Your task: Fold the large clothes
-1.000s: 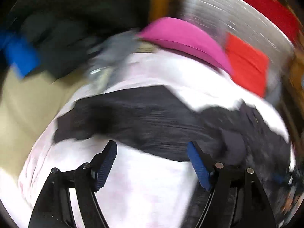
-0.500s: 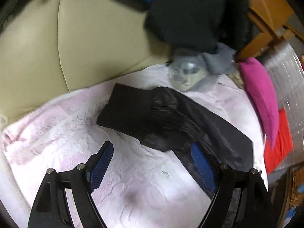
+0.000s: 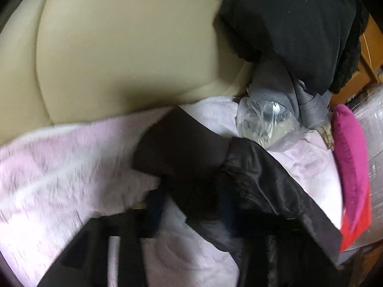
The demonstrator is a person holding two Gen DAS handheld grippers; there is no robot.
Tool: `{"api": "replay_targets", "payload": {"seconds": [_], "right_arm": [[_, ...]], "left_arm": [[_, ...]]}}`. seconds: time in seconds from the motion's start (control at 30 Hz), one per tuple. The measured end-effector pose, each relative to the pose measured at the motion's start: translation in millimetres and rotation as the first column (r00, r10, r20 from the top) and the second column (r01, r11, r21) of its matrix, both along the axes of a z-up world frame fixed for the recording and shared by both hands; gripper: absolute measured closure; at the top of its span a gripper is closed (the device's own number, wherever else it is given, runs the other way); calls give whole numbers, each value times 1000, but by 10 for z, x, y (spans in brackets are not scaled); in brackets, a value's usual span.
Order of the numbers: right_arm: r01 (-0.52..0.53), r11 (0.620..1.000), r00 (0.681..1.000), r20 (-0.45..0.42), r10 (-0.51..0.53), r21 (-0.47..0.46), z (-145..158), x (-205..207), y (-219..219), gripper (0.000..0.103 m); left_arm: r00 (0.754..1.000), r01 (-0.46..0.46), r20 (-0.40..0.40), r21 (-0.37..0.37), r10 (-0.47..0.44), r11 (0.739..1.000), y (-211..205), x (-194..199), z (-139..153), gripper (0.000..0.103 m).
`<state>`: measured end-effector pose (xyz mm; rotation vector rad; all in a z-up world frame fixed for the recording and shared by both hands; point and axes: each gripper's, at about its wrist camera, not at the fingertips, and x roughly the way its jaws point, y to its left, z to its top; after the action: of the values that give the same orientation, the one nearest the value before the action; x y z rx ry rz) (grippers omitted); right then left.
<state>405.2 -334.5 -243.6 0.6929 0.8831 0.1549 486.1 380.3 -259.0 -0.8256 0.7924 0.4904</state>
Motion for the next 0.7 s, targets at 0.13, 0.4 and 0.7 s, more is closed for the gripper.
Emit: {"api": "replay_targets", "payload": {"seconds": [0.13, 0.4, 0.7], "right_arm": [[0, 1000, 1000, 7, 1, -15, 6, -2, 18, 38], [27, 999, 998, 60, -28, 28, 191, -164, -78, 38], [93, 988, 992, 75, -103, 127, 328, -316, -392, 38]], "left_arm": [[999, 16, 43, 90, -20, 996, -35, -1, 227, 87], [975, 151, 109, 302, -191, 941, -592, -56, 1315, 90], [802, 401, 153, 578, -577, 711, -2441, -401, 2882, 91]]}}
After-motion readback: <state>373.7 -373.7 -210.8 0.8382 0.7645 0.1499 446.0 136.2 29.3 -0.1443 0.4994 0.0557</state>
